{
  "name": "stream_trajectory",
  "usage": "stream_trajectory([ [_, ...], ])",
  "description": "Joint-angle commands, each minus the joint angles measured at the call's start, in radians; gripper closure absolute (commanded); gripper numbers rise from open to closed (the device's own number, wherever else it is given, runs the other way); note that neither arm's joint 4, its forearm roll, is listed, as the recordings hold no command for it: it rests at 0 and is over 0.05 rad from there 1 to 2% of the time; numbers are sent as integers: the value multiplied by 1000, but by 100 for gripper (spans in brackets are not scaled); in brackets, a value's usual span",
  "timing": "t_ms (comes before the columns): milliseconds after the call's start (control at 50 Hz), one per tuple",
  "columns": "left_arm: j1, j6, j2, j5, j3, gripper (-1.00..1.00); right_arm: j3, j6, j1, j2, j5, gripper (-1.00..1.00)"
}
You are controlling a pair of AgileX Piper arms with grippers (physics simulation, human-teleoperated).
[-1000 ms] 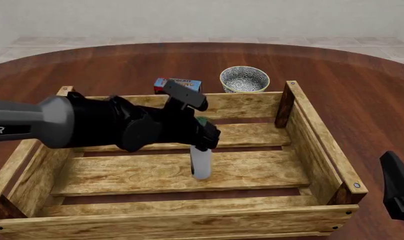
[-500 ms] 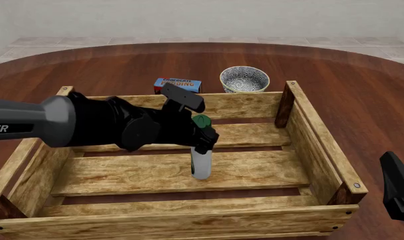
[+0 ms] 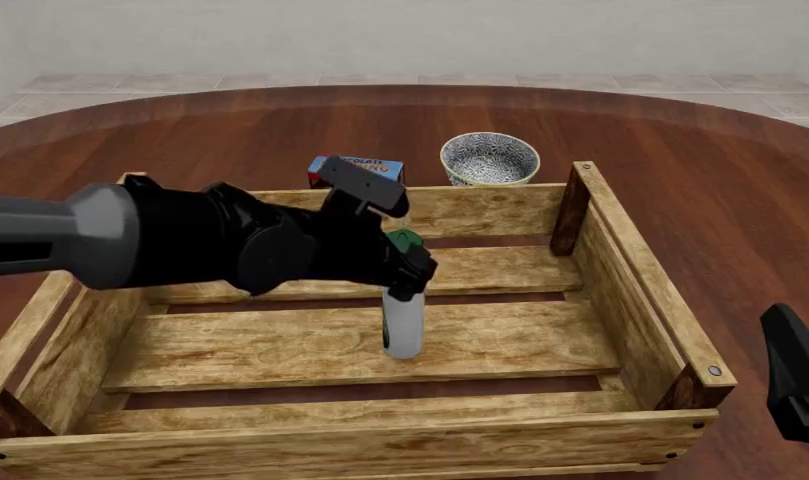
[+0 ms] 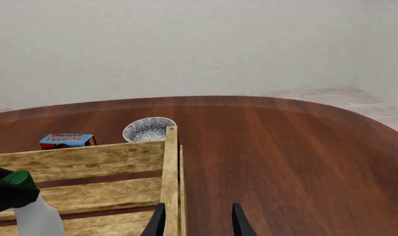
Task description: Pick up the salad dressing and put it in the tray.
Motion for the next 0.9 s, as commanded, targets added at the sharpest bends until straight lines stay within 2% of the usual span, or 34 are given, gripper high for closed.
stream_trajectory([
  [20, -3, 6, -12, 11, -5, -100, 1, -1, 0, -2, 0, -100],
  [900, -16, 39, -60, 80, -57, -100, -3, -1, -2, -9, 10, -100],
])
